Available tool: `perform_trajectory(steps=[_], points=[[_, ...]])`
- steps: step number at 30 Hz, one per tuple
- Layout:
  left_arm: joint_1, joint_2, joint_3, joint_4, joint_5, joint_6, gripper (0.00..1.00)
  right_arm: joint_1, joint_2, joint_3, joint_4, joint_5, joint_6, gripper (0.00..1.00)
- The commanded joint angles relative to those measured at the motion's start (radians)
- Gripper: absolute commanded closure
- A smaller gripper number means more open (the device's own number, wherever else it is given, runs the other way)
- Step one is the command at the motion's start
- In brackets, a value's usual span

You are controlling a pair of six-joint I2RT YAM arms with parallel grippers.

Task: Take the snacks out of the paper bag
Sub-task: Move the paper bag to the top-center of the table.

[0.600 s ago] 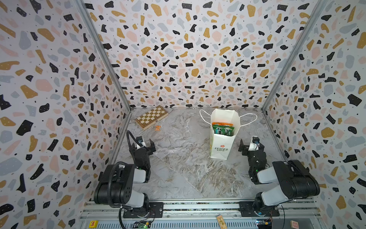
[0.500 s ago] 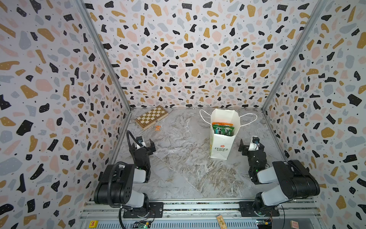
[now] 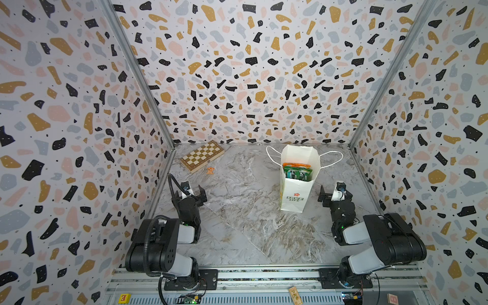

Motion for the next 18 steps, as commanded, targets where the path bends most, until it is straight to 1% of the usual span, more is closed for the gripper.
perform_trajectory(steps=[1, 10, 12, 13, 15, 16, 18], points=[[-0.004, -0.010, 0.018, 0.036, -0.014, -0.006, 0.00, 0.003, 0.001, 0.020, 0.006, 0.005, -0.003, 0.01], [-0.004, -0.014, 0.015, 0.037, -0.020, -0.006, 0.00, 0.004, -0.002, 0.015, 0.013, 0.011, -0.004, 0.01], [-0.004, -0.025, 0.013, 0.034, -0.032, -0.014, 0.00, 0.011, -0.027, 0.006, 0.013, 0.033, -0.007, 0.01], [-0.004, -0.040, 0.014, 0.021, -0.056, -0.023, 0.00, 0.013, -0.052, 0.003, -0.011, 0.028, -0.002, 0.01], [-0.004, -0.081, 0.025, -0.030, -0.110, -0.048, 0.00, 0.014, -0.058, -0.007, 0.012, 0.032, -0.013, 0.01], [-0.004, -0.111, 0.040, -0.092, -0.129, -0.058, 0.00, 0.018, -0.067, -0.007, 0.006, 0.044, -0.013, 0.01], [-0.004, -0.158, 0.086, -0.219, -0.159, -0.092, 0.00, 0.027, -0.112, 0.017, -0.089, 0.094, -0.004, 0.01]])
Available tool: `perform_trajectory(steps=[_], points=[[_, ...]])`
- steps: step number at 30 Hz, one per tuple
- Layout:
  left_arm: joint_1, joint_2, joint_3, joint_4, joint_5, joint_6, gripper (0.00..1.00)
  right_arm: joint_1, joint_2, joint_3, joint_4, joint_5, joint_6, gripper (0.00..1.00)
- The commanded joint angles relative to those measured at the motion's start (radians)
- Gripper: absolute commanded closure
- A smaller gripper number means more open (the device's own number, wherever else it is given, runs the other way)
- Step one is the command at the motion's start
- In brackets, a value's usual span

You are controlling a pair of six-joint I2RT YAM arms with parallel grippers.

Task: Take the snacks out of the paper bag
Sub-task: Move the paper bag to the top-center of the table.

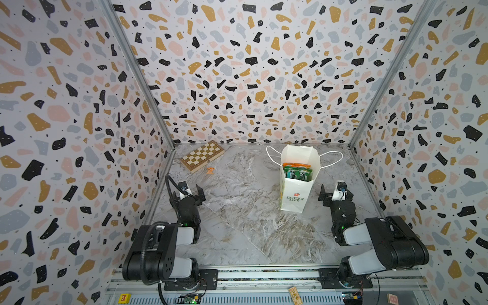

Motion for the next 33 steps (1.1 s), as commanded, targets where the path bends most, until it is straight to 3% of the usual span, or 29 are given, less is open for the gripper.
perform_trajectory(steps=[1, 5, 8, 10, 13, 18, 25, 33], points=[[-0.004, -0.075, 0.100, -0.188, -0.087, -0.074, 0.00, 0.012, -0.079, 0.032, -0.112, 0.080, 0.005, 0.01], [-0.004, -0.104, 0.260, -0.462, -0.011, -0.223, 0.00, 0.013, -0.175, 0.063, -0.246, 0.133, 0.031, 0.01], [-0.007, -0.108, 0.363, -0.557, 0.197, -0.352, 0.00, 0.014, -0.254, 0.119, -0.448, 0.113, 0.111, 0.01], [-0.014, -0.105, 0.435, -0.582, 0.402, -0.447, 0.00, 0.013, -0.296, 0.171, -0.605, 0.080, 0.176, 0.01], [-0.070, -0.101, 0.557, -0.630, 0.565, -0.525, 0.00, 0.008, -0.343, 0.215, -0.752, -0.004, 0.241, 0.01], [-0.226, -0.098, 0.739, -0.684, 0.641, -0.562, 0.00, 0.006, -0.375, 0.231, -0.820, -0.224, 0.272, 0.01], [-0.431, -0.011, 0.923, -0.661, 0.671, -0.610, 0.00, 0.007, -0.353, 0.246, -0.845, -0.370, 0.282, 0.01], [-0.502, 0.168, 1.087, -0.697, 0.717, -0.714, 0.14, 0.007, -0.308, 0.271, -0.850, -0.407, 0.277, 0.01]])
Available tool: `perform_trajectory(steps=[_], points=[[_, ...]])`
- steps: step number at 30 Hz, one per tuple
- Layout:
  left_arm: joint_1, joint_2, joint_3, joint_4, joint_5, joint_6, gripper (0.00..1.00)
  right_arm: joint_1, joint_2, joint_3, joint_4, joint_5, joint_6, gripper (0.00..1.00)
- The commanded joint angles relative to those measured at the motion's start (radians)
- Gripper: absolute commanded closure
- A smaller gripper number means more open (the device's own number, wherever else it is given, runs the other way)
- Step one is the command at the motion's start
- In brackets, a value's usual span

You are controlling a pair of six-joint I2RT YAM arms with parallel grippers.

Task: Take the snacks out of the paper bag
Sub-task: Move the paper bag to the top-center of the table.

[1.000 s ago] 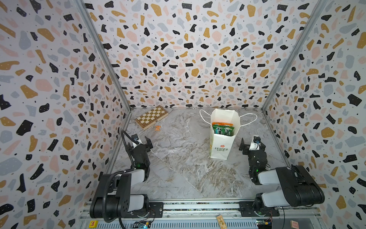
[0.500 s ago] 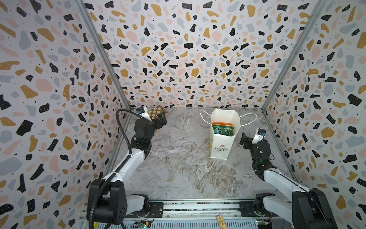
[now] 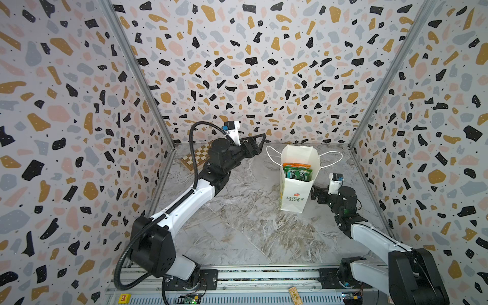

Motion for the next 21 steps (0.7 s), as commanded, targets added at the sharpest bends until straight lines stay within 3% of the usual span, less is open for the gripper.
perform_trajectory(steps=[1, 10, 21], points=[[-0.028, 0.045, 0.058, -0.011, 0.036, -0.060, 0.15, 0.000, 0.004, 0.038, -0.021, -0.030, 0.005, 0.01], [-0.068, 0.121, 0.117, -0.054, 0.025, -0.071, 0.31, 0.000, 0.015, 0.044, -0.027, -0.014, -0.003, 0.01], [-0.077, 0.172, 0.150, -0.045, 0.036, -0.091, 0.67, 0.000, 0.021, 0.050, -0.038, -0.004, -0.012, 0.01]])
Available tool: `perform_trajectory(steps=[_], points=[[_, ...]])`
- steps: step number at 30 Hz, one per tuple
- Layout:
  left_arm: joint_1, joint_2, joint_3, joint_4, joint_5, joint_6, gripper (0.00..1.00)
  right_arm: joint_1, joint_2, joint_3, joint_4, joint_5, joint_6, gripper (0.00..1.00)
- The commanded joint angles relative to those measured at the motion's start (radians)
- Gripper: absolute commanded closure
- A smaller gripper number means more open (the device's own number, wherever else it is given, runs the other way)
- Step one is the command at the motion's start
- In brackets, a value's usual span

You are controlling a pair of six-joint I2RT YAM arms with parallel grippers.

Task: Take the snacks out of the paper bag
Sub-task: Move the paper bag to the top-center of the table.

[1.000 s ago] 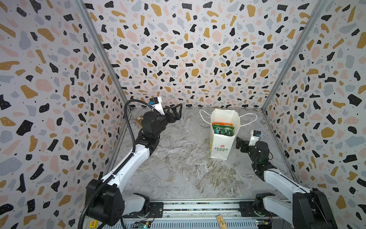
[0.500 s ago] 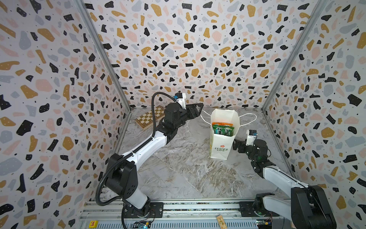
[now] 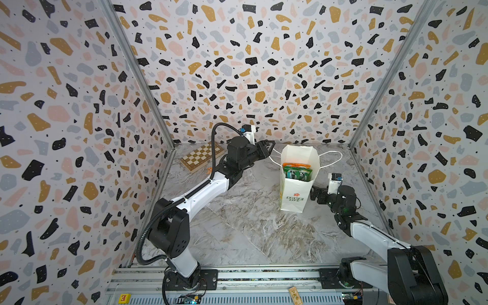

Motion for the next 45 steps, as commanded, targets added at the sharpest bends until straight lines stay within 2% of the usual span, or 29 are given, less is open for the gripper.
perform_trajectory(steps=[1, 6, 7, 11, 14, 19, 27, 32, 37, 42, 45], points=[[-0.004, 0.013, 0.043, 0.037, 0.017, -0.006, 0.72, 0.000, 0.002, 0.038, -0.015, 0.007, -0.012, 0.01], [-0.004, 0.020, 0.056, 0.028, 0.011, -0.002, 0.98, 0.001, 0.005, 0.039, -0.025, 0.032, -0.011, 0.01], [-0.004, 0.019, 0.059, 0.019, 0.010, 0.004, 1.00, -0.001, 0.008, 0.040, -0.033, 0.053, -0.002, 0.01], [-0.004, 0.018, 0.082, -0.020, 0.005, 0.041, 1.00, -0.041, 0.032, 0.049, -0.078, 0.082, 0.050, 0.01], [-0.004, 0.017, 0.113, -0.047, 0.002, 0.086, 1.00, -0.081, 0.083, 0.073, -0.090, -0.017, 0.049, 0.01], [0.001, 0.051, 0.225, -0.165, 0.057, 0.193, 1.00, -0.052, 0.150, 0.101, -0.067, -0.167, 0.021, 0.01], [0.034, 0.127, 0.442, -0.338, 0.162, 0.327, 1.00, 0.076, 0.218, 0.137, -0.018, -0.232, 0.020, 0.01], [0.059, 0.183, 0.619, -0.540, 0.195, 0.420, 1.00, 0.179, 0.270, 0.166, 0.041, -0.231, 0.049, 0.01], [0.087, 0.147, 0.627, -0.585, 0.209, 0.477, 1.00, 0.277, 0.335, 0.204, 0.137, -0.207, 0.091, 0.01], [0.138, 0.106, 0.610, -0.594, 0.334, 0.516, 1.00, 0.367, 0.426, 0.242, 0.256, -0.169, 0.130, 0.01], [0.172, 0.090, 0.618, -0.624, 0.367, 0.537, 1.00, 0.418, 0.495, 0.283, 0.315, -0.152, 0.148, 0.01]])
